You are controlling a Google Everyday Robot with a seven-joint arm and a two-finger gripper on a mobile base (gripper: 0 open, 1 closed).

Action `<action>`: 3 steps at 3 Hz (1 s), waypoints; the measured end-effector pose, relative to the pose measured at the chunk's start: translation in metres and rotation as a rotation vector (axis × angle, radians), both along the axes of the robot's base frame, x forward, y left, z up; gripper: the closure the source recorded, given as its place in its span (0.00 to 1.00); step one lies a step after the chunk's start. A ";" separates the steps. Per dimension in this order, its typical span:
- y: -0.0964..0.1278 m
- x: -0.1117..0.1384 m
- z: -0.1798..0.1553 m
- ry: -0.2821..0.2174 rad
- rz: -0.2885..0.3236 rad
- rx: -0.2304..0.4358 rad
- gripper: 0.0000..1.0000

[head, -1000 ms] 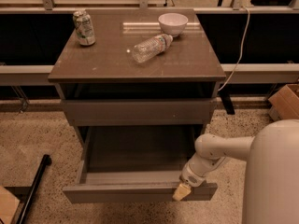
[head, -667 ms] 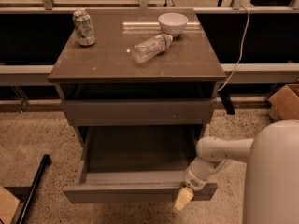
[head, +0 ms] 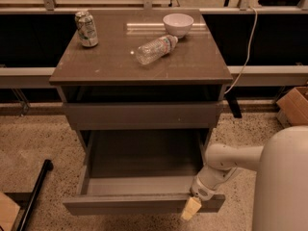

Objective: Open middle drawer

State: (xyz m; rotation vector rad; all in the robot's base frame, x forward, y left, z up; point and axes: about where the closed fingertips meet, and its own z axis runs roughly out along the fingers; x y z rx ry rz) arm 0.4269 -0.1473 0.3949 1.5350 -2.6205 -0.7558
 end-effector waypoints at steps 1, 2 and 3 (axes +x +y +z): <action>0.000 0.000 0.000 0.000 0.000 0.000 0.49; 0.000 0.000 0.000 0.000 0.000 0.000 0.72; -0.008 -0.022 0.008 0.014 -0.016 -0.017 0.96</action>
Offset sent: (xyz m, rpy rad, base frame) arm -0.1002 -0.0340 0.0362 -0.0712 0.0796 -0.0395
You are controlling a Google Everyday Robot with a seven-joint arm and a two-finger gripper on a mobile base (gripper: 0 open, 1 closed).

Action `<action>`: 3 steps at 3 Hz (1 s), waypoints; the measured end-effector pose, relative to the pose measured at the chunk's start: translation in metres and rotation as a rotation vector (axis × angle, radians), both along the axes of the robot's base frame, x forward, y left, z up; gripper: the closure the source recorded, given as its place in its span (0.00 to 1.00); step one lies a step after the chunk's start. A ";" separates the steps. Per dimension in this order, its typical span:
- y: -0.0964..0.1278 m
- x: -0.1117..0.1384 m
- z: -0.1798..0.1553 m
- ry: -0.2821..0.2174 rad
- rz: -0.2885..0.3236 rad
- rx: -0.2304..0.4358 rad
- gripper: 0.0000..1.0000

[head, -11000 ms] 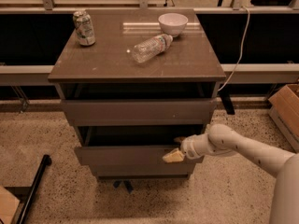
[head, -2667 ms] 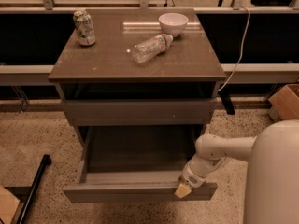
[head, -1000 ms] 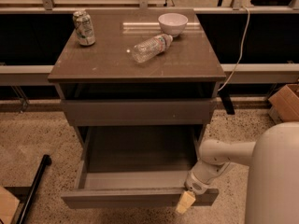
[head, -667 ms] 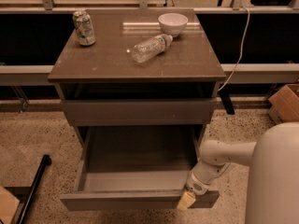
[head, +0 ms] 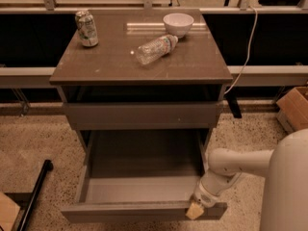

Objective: Open middle drawer

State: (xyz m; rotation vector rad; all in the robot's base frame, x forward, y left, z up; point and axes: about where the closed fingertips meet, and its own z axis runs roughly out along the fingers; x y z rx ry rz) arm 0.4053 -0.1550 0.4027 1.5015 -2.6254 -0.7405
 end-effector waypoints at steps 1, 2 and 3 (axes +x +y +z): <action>0.000 0.001 0.000 0.000 0.000 0.000 0.93; 0.000 0.000 0.000 0.000 0.000 0.000 0.70; -0.006 -0.016 0.006 0.005 -0.009 -0.015 0.46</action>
Offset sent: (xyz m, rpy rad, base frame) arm -0.1516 -0.0650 0.0590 -0.1480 0.0351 -0.1072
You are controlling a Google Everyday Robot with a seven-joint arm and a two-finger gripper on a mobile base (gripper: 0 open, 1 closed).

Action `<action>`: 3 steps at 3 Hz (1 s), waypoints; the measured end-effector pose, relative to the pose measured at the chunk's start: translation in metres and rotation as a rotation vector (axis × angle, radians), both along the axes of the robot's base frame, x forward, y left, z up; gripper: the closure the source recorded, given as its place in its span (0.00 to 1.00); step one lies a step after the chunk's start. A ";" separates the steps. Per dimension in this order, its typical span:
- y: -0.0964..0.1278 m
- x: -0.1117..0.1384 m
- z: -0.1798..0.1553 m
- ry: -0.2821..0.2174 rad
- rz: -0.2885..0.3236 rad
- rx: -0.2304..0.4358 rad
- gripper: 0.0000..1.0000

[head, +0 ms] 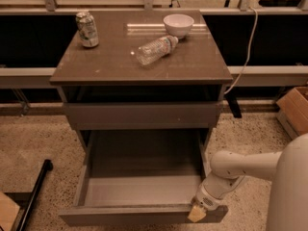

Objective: Open middle drawer

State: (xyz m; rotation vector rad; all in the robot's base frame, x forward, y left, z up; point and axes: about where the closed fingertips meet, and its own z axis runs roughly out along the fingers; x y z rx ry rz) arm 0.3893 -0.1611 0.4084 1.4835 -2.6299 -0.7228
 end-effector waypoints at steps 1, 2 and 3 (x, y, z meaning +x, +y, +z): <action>0.001 0.001 0.000 0.000 0.000 0.000 0.23; 0.001 0.000 -0.001 0.003 0.001 0.001 0.01; 0.001 0.000 -0.001 0.004 0.001 0.001 0.00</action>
Offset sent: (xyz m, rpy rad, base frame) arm 0.0012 0.0006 0.0000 0.0000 0.0000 0.0000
